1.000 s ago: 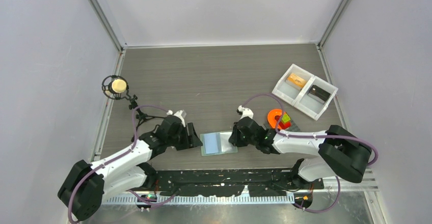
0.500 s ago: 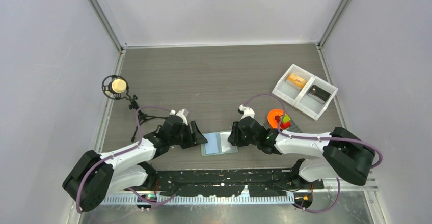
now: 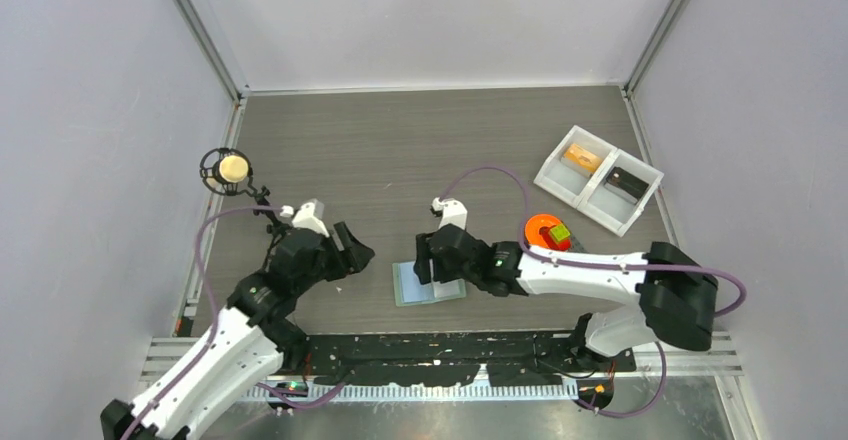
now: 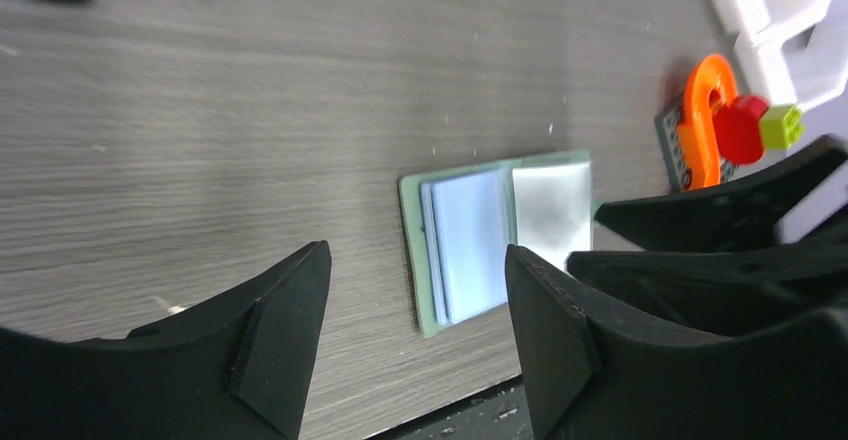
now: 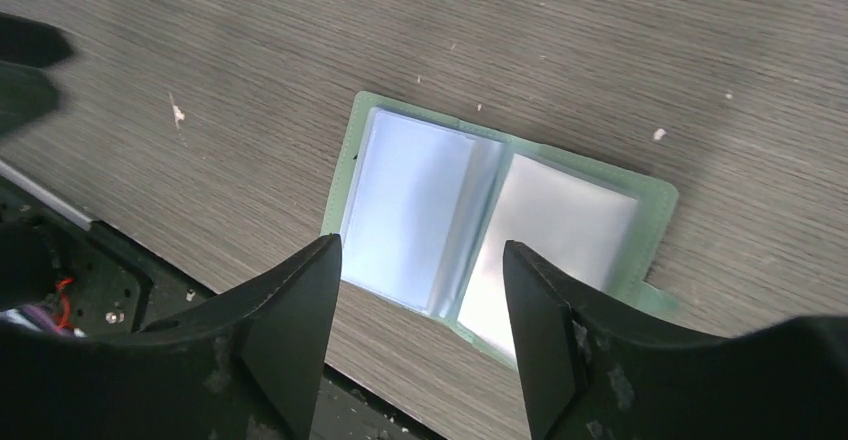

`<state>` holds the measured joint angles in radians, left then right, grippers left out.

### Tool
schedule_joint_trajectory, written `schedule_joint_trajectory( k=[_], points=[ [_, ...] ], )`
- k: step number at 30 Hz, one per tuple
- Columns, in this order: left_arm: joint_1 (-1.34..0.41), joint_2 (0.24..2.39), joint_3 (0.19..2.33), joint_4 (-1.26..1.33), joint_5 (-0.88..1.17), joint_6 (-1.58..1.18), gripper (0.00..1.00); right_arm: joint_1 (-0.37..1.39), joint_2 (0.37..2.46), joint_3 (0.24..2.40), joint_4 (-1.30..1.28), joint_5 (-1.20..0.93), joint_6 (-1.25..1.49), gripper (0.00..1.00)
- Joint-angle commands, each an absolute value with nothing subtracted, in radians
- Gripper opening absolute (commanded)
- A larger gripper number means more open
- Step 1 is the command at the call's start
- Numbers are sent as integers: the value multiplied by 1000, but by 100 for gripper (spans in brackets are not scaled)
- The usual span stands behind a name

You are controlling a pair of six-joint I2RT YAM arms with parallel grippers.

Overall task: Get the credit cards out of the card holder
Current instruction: Remove the credit card from the card holder.

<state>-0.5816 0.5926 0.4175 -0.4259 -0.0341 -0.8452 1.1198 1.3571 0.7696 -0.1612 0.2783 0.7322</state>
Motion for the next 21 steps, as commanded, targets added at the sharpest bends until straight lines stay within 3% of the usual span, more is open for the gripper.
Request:
schedule_joint_trajectory(
  k=[1,8,21],
  points=[
    [-575,439,510,-663,-213,-766,68,1172,1453,887,-234,367,743,69],
    [-575,313,575,-776,-250,-714,70,1219,1616,1003,-301,402,765,75],
    [-575,312,578,-776,-230,-699,71,1234,1752,1071,-368,428,802,77]
  ],
)
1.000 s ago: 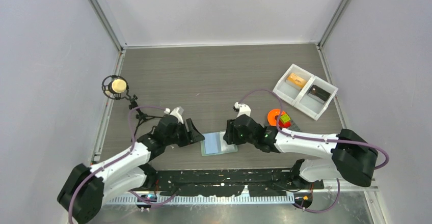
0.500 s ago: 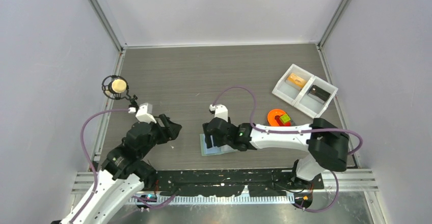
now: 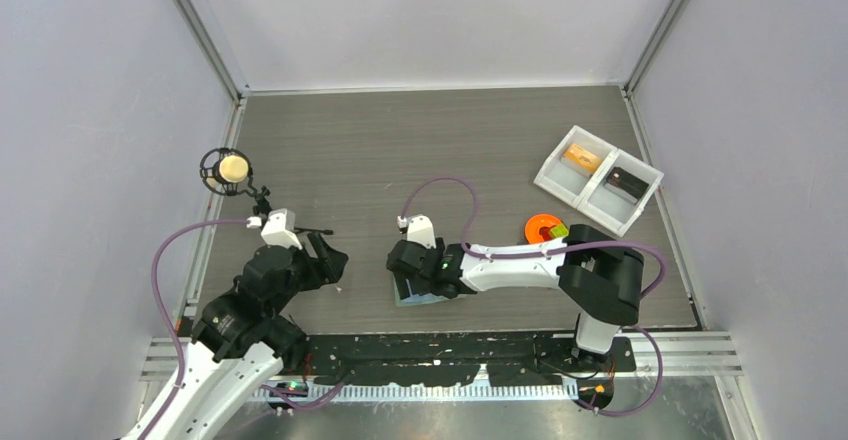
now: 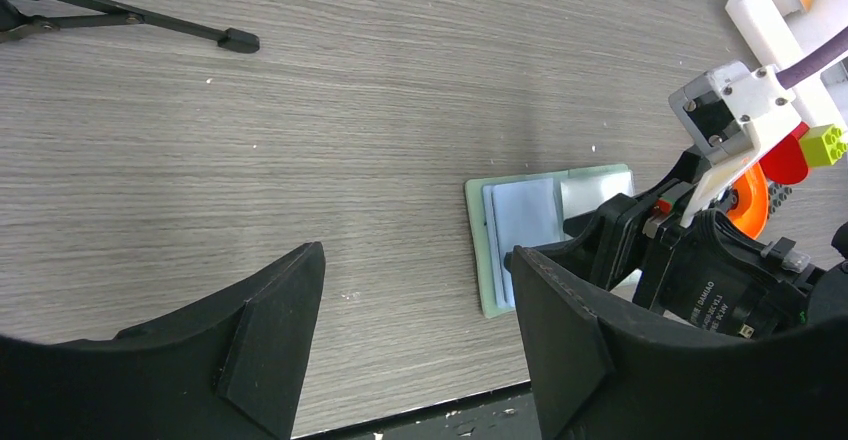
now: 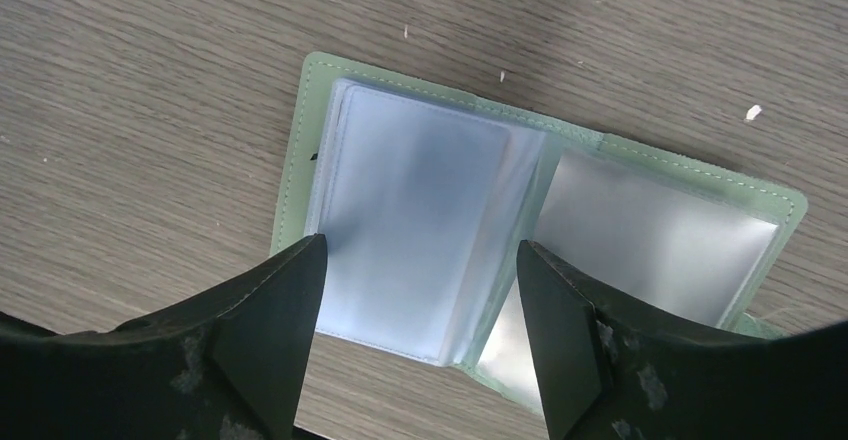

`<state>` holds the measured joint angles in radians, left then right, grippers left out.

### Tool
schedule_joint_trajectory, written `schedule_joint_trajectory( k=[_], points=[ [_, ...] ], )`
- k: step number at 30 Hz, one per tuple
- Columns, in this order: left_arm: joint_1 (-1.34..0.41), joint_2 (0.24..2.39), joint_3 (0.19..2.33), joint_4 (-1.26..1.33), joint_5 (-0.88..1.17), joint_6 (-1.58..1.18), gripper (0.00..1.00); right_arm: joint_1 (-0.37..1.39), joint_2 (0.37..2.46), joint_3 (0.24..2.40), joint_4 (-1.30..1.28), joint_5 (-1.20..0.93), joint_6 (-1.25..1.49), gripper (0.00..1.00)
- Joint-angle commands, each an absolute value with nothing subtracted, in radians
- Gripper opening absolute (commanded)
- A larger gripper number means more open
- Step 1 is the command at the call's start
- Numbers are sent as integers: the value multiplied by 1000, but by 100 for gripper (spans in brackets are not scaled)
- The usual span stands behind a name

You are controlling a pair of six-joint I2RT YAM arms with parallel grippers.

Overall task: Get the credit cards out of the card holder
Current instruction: Remove the credit card from the card holder.

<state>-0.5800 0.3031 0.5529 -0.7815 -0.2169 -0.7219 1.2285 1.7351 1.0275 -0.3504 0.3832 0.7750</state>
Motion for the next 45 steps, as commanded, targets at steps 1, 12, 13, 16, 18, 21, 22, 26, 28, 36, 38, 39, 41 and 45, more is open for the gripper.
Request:
schedule_joint_trajectory(
  k=[1,12,13,16,18,21,22,26,28,36,38,39,41,45],
  points=[
    [-575,314,579,-777,-230,-698,71,1235,1755,1070,-368,428,802,77],
    [-575,308,569,-773,-229,-704,71,1236,1754,1059,-343,422,809,79],
    [-575,308,570,-773,-229,-704,71,1235,1750,1062,-342,427,810,79],
    [-575,311,571,-773,-230,-702,71,1235,1748,1075,-341,438,810,84],
    [-575,310,573,-775,-230,-701,72,1236,1755,1085,-353,445,810,85],
    [-575,305,574,-771,-230,-702,71,1236,1764,1090,-357,447,815,85],
    [-575,302,573,-776,-230,-703,71,1236,1769,1090,-356,445,816,85],
    [-575,295,570,-778,-230,-704,71,1236,1765,1093,-358,441,823,85],
    [-575,295,570,-777,-231,-704,71,1236,1755,1095,-358,444,825,85],
    [-575,290,569,-778,-227,-704,71,1236,1789,1116,-393,444,847,85],
    [-575,286,570,-779,-227,-704,71,1238,1800,1115,-396,446,848,85],
    [-575,285,568,-778,-226,-706,71,1238,1808,1116,-399,446,848,85],
    [-575,285,569,-778,-224,-706,72,1237,1818,1118,-403,446,850,85],
    [-575,285,571,-779,-225,-707,71,1238,1820,1116,-408,451,855,81]
  ],
)
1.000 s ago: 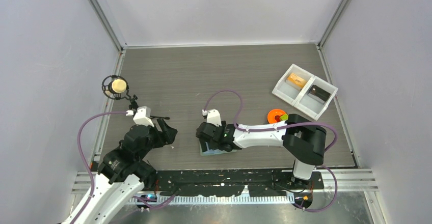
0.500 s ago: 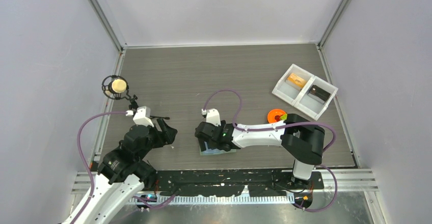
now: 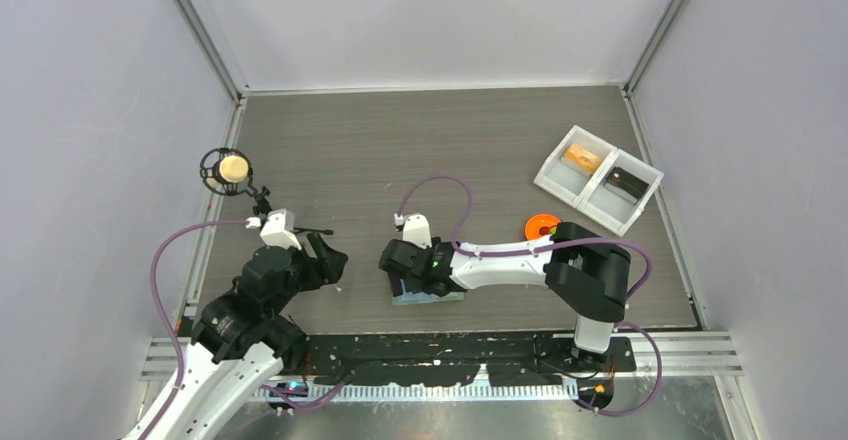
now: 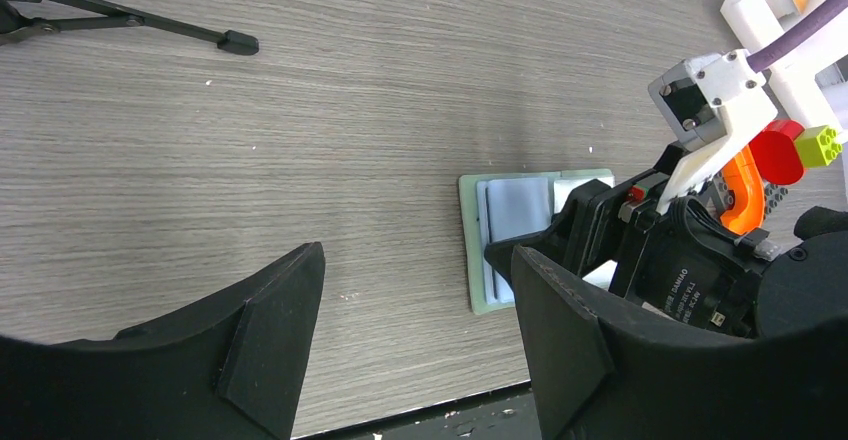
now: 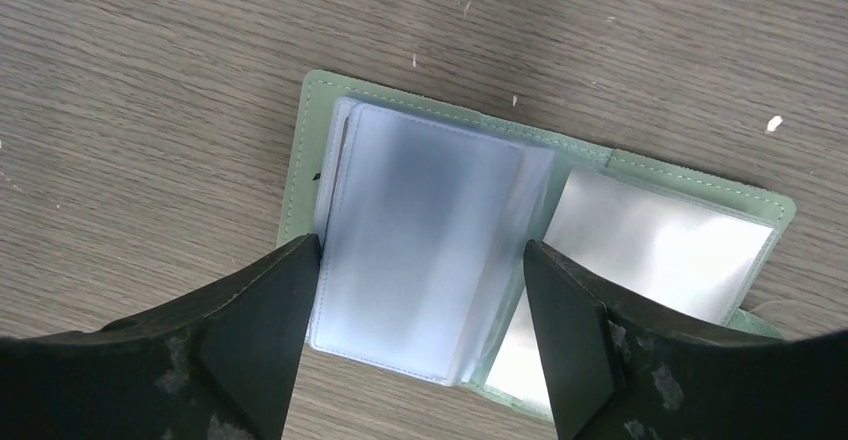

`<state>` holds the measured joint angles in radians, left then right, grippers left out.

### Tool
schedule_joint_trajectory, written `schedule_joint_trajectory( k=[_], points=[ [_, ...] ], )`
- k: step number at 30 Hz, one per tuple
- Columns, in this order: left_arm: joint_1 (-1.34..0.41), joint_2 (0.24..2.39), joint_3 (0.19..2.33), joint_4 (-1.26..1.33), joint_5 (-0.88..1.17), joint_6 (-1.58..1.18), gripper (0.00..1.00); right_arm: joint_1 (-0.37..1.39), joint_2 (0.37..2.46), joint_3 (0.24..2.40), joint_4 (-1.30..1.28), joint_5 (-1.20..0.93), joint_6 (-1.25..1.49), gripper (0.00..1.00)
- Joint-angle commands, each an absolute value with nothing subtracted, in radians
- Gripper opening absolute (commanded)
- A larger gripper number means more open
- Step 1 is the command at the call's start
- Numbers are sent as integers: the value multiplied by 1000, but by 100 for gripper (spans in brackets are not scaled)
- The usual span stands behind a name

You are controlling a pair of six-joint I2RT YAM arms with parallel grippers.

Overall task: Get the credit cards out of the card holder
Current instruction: Remove the credit card from the card holder.

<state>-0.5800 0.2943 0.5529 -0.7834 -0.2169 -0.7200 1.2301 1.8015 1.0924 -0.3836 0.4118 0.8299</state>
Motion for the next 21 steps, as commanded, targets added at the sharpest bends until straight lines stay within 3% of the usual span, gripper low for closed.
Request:
schedule_joint_trajectory(
  k=[1,8,21],
  points=[
    [-575,284,570,-779,-226,-707,71,1237,1818,1113,-406,452,855,78],
    [-575,301,557,-768,-200,-707,70,1238,1749,1057,-320,415,852,62],
    [-574,513,454,-580,-5,-765,64,1223,1673,960,-163,347,876,57]
  ],
)
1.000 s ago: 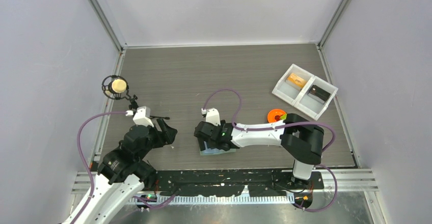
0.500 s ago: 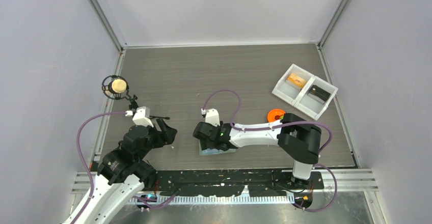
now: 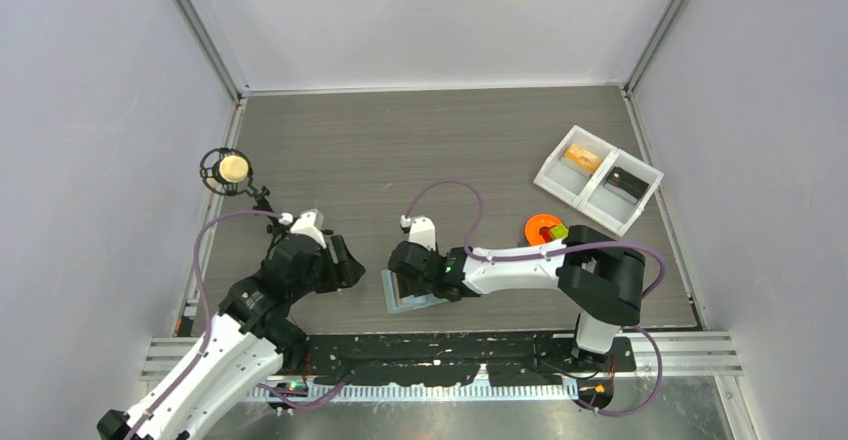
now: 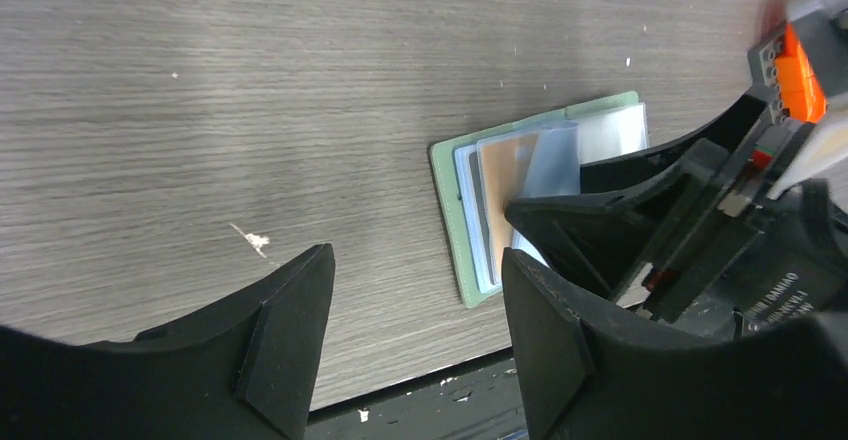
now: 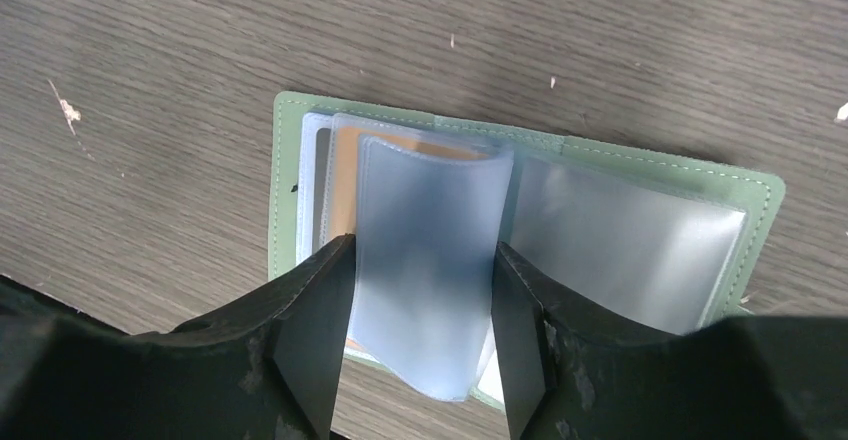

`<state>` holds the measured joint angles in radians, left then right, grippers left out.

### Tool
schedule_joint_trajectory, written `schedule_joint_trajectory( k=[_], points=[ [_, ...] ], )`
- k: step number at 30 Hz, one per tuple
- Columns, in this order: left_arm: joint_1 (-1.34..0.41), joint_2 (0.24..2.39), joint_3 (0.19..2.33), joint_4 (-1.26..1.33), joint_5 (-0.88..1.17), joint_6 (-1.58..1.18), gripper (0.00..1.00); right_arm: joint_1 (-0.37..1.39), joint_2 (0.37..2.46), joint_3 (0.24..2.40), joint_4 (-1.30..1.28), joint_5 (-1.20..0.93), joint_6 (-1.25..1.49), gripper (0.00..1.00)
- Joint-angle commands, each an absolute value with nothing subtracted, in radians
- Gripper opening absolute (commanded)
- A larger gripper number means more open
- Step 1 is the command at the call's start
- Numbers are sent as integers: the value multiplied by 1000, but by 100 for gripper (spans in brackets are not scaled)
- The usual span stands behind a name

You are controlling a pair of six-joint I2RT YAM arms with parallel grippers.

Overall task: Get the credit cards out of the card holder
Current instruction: Remove the credit card from the card holder.

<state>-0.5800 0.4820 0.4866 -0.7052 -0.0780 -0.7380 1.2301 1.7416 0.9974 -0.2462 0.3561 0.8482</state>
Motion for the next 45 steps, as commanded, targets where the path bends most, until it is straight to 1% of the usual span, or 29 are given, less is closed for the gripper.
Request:
schedule_joint_trajectory(
  k=[1,4,6,10,12,16,22,30,37,45],
  points=[
    [-574,523,444,-561,17,-770,64,1218,1660,941,-142,342,877,57],
    [-574,557,418,-502,61,-776,62,1206,1639,909,-109,326,881,49],
    [-575,580,407,-468,85,-776,61,1196,1628,885,-82,310,886,47],
    [-575,641,396,-410,125,-779,57,1179,1602,833,4,271,893,47],
    [-575,674,393,-377,144,-781,53,1169,1590,803,60,241,897,46],
    [-575,756,413,-355,157,-784,39,1143,1576,743,148,177,907,46],
    [-575,912,477,-324,172,-774,29,1123,1561,698,227,133,916,46],
    [-575,1113,557,-249,255,-765,23,1092,1546,641,333,65,908,46],
    [-575,1261,648,-239,318,-732,22,1070,1549,603,400,19,912,47],
    [-575,1405,704,-203,427,-723,20,1061,1542,601,404,15,894,48]
  ],
)
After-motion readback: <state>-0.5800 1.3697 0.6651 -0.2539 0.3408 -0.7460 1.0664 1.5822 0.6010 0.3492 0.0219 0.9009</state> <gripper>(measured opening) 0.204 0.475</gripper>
